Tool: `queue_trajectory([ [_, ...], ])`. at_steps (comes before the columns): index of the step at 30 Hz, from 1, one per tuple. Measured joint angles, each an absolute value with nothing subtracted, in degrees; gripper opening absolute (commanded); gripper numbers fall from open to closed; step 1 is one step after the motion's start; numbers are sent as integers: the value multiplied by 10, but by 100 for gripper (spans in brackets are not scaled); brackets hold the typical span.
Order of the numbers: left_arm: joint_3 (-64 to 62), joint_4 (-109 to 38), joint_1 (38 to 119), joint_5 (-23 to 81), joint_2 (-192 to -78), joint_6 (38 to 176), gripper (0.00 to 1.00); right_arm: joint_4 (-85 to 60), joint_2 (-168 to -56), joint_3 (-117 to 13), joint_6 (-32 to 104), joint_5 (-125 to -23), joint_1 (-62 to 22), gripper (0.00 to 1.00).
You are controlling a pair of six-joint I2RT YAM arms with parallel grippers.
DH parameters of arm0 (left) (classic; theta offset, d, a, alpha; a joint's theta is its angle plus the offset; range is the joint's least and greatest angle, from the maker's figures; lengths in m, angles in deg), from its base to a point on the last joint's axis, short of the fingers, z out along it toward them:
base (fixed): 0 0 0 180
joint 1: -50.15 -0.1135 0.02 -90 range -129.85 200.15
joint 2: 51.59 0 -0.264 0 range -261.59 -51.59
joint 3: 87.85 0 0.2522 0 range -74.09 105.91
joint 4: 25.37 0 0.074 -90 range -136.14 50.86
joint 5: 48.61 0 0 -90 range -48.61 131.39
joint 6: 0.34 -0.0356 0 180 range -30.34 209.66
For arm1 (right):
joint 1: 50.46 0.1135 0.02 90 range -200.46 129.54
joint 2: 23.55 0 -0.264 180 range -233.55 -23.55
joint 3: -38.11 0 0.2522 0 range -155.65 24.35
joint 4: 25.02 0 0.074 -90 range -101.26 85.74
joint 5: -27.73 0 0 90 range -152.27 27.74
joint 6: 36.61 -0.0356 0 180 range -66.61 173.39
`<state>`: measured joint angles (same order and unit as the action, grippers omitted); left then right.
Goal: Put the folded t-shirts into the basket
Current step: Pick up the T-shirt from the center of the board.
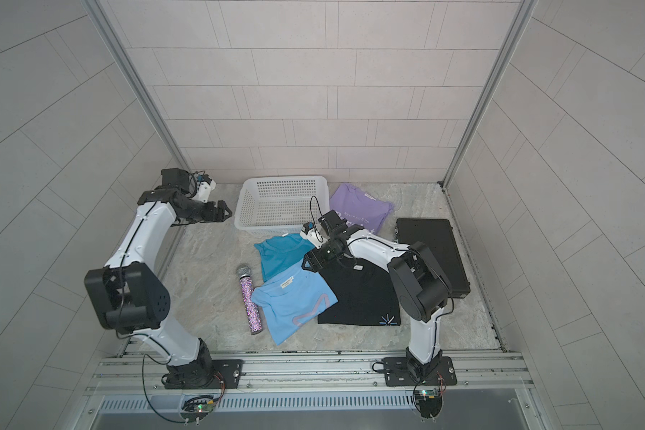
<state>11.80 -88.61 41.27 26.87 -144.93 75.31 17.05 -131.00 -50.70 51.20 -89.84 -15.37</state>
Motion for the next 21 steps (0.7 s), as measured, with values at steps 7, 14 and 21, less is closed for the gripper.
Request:
queue_trajectory([
  [7,-65,-950,490,221,-1376,654,83,184,-1354,-528,513,-889,-139,68],
  [14,-161,-965,583,213,-1371,617,83,188,-1376,-529,513,-886,-126,49],
  [21,-186,-928,634,254,-1392,623,84,192,-1375,-530,515,-900,-126,22],
])
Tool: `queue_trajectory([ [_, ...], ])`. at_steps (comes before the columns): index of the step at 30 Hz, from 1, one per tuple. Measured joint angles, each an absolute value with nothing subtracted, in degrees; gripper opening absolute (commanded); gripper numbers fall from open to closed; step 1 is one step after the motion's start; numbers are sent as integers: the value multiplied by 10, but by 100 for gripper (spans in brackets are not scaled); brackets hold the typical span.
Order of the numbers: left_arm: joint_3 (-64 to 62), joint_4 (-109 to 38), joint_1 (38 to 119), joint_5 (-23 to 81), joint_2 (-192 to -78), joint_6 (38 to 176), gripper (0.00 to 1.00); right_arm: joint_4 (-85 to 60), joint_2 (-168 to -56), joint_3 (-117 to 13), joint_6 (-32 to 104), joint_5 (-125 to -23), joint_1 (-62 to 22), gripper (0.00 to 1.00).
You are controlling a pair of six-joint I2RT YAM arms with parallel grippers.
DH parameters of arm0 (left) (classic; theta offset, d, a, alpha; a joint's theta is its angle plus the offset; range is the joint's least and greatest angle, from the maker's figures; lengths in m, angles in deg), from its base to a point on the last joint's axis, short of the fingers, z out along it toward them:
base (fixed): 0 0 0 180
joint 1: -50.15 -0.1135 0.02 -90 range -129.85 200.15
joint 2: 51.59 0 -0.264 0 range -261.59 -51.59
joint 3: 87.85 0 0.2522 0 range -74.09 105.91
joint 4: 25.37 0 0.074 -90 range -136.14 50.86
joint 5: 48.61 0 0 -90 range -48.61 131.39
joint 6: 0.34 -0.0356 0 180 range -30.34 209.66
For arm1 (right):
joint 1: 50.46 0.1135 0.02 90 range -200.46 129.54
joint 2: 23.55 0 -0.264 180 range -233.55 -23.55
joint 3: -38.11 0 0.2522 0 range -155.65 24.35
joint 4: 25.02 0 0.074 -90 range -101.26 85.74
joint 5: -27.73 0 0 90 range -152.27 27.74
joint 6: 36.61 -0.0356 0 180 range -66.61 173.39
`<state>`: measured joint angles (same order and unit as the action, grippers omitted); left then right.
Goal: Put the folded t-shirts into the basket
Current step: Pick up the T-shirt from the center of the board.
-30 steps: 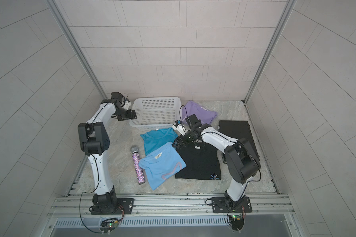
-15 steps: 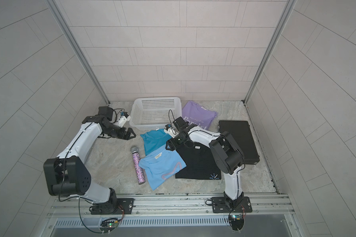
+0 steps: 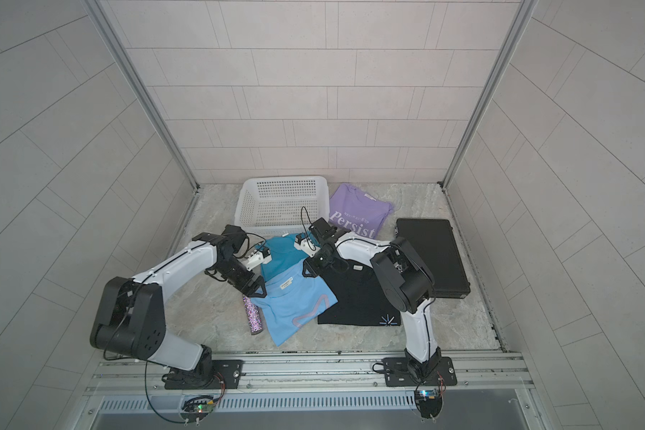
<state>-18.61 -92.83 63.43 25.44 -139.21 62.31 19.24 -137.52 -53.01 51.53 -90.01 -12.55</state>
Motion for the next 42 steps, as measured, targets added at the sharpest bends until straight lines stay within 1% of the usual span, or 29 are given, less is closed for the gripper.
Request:
queue_trajectory([
  [3,-187,-900,656,278,-1419,632,84,198,-1370,-531,518,-913,-126,16],
  [11,-201,-865,681,308,-1445,643,83,192,-1314,-514,521,-961,-138,7],
  [17,-201,-851,691,313,-1454,643,80,171,-1288,-490,523,-997,-147,3],
  [20,-201,-845,694,312,-1465,643,75,163,-1288,-481,522,-1003,-152,3],
  [22,-198,-845,695,312,-1474,642,70,160,-1288,-479,522,-1007,-155,3],
  [23,-194,-845,695,312,-1478,641,65,159,-1288,-479,521,-1010,-157,3],
  [26,-189,-843,695,306,-1487,638,50,157,-1290,-479,520,-1014,-161,2],
  [31,-188,-846,695,297,-1491,638,26,154,-1296,-479,519,-1016,-164,1],
  [34,-188,-851,696,289,-1485,636,9,153,-1297,-479,519,-1016,-164,0],
  [36,-188,-858,696,287,-1476,636,0,153,-1297,-479,519,-1018,-164,0],
  [42,-166,-904,694,288,-1442,631,0,149,-1296,-478,522,-1038,-167,0],
])
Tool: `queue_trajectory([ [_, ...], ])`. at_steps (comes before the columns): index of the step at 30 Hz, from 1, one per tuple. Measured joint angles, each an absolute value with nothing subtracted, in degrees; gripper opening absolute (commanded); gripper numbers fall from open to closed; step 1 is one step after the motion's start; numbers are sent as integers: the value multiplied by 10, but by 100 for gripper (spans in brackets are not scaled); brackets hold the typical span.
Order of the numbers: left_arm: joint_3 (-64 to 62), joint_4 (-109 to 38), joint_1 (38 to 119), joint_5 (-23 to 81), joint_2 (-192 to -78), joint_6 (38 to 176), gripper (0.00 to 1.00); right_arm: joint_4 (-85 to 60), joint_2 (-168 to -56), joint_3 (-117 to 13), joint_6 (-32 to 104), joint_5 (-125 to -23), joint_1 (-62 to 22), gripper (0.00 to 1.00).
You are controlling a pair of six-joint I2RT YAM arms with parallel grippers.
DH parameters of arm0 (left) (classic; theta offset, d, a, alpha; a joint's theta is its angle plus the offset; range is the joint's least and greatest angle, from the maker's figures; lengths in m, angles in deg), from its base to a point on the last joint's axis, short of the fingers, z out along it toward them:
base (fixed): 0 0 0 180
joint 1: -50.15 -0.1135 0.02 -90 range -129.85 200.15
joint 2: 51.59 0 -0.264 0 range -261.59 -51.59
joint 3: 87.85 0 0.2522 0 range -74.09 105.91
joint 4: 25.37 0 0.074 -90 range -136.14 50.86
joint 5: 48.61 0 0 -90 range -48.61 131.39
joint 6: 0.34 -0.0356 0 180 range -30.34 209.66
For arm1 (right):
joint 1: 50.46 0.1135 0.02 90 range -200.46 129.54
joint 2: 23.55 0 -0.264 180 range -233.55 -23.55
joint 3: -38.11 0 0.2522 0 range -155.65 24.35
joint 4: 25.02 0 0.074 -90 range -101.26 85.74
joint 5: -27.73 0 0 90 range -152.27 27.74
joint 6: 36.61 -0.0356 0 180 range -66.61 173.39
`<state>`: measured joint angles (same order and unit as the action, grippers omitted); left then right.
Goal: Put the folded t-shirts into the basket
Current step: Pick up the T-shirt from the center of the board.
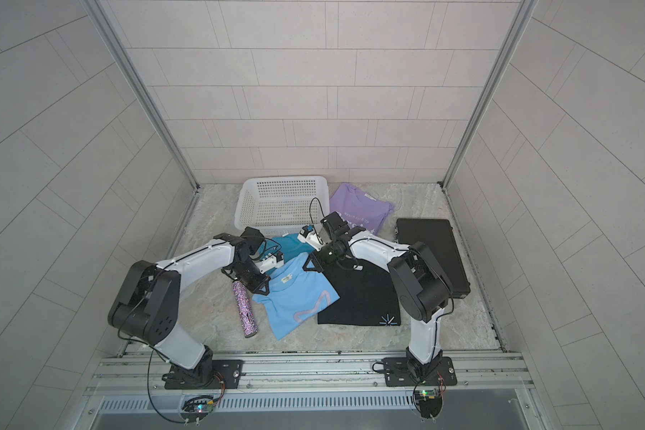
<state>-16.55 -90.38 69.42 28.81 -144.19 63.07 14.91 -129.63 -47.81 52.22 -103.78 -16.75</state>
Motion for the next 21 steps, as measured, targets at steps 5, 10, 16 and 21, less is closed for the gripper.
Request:
queue_trajectory([
  [5,-118,-961,690,294,-1409,626,0,141,-1277,-466,530,-1066,-176,0],
  [10,-55,-1019,689,324,-1372,624,0,135,-1228,-459,540,-1076,-180,0],
  [16,77,-1080,687,394,-1351,615,0,139,-1192,-514,540,-1060,-180,0],
  [21,224,-1120,681,463,-1380,600,0,143,-1205,-596,518,-1042,-184,0],
])
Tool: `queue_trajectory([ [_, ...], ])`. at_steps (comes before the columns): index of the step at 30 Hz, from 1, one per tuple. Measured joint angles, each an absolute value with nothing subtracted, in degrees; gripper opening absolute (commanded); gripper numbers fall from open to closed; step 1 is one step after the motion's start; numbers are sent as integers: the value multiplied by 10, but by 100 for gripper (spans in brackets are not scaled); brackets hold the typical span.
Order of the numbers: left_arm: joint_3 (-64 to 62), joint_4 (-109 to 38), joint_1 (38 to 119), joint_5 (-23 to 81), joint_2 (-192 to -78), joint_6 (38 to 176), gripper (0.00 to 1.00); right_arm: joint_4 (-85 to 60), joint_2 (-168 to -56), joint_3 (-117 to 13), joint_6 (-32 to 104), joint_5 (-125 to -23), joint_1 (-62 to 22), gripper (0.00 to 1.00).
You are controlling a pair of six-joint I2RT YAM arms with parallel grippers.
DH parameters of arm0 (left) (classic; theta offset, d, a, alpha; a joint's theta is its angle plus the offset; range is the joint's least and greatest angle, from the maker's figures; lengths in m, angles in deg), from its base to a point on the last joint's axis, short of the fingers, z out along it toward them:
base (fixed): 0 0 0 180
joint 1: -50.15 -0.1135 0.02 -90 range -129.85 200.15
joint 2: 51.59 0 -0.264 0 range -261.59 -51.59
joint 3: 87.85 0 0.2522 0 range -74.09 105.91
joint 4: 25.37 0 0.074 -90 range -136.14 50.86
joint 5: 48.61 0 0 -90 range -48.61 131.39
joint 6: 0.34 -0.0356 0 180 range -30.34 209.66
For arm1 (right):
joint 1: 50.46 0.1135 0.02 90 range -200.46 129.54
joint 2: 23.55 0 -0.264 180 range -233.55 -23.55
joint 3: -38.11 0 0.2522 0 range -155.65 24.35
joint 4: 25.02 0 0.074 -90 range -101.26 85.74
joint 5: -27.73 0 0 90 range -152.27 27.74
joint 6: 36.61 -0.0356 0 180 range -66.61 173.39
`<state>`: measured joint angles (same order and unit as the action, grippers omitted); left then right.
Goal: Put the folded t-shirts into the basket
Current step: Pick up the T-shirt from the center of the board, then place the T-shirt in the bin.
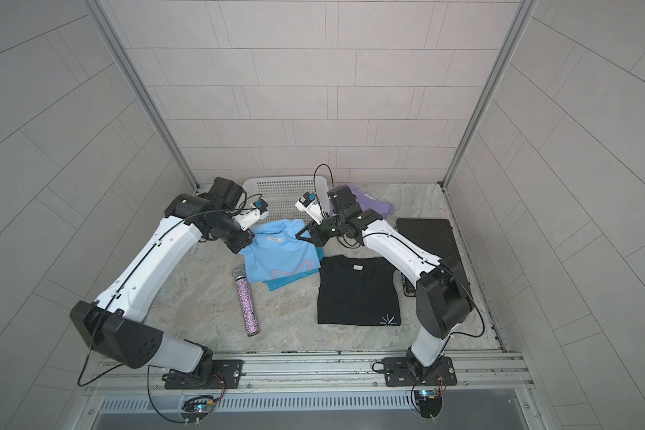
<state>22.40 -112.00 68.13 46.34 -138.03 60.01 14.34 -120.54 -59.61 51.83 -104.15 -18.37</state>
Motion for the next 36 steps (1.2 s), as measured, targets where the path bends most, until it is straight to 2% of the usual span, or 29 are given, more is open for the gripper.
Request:
queue_trajectory([
  [8,443,-1145,653,536,-1507,579,0,146,-1284,-729,477,-983,-186,0],
  [16,619,-1145,614,548,-1690,590,0,184,-1436,-910,449,-958,-216,0],
  [27,674,-1127,594,535,-1840,630,4,309,-1651,-1170,441,-948,-247,0],
  [36,673,-1058,593,544,-1889,640,8,333,-1729,-1257,464,-940,-259,2],
])
